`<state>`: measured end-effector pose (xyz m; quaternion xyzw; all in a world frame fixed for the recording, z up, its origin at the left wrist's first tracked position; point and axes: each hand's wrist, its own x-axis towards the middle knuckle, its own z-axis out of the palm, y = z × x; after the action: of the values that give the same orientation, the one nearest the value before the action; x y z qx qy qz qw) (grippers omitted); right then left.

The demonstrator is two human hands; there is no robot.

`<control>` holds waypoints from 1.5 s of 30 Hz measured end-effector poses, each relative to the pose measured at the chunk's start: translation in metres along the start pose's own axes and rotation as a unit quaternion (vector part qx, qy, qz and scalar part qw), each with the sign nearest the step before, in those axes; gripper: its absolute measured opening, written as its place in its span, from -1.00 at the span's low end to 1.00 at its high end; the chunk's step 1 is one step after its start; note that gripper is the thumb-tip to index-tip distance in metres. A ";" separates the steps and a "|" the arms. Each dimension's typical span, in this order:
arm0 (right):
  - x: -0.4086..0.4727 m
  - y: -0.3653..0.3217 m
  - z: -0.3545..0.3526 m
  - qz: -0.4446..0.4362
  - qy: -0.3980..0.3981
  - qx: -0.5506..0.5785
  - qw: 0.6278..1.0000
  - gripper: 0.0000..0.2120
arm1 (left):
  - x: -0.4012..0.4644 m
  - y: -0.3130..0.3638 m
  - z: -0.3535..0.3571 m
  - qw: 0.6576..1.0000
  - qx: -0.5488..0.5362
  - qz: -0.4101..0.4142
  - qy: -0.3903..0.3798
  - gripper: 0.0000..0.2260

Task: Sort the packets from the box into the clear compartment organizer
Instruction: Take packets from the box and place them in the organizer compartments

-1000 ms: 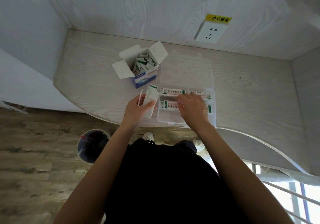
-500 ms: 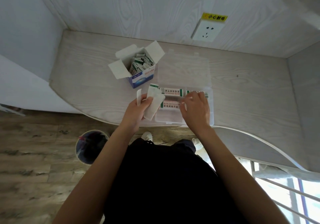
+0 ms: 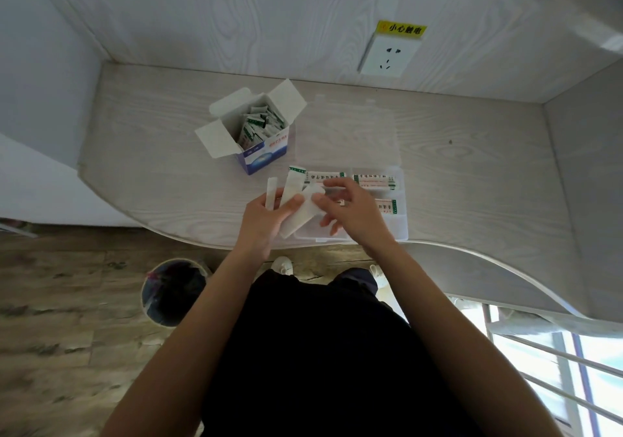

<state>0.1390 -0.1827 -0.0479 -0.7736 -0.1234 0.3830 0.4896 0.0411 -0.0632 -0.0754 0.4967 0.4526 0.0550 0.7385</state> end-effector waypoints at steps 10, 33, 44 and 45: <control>0.007 0.004 -0.001 -0.068 0.025 0.003 0.997 -0.71 | -0.003 0.006 0.003 1.000 0.000 -0.008 -0.024 -0.97; 0.003 0.003 -0.015 -0.029 -0.035 0.128 0.991 -0.62 | -0.003 0.016 0.005 1.000 -0.016 -0.018 -0.007 -0.89; 0.008 0.006 -0.010 -0.005 -0.003 0.161 0.987 -0.94 | -0.007 0.017 0.007 0.995 -0.013 -0.037 -0.087 -0.89; 0.008 0.006 -0.012 -0.009 0.001 0.166 0.986 -0.95 | -0.007 0.017 0.008 0.996 -0.018 -0.034 -0.085 -0.89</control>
<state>0.1519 -0.1891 -0.0536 -0.6807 -0.0647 0.3934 0.6146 0.0492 -0.0632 -0.0570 0.4708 0.4034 -0.0046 0.7846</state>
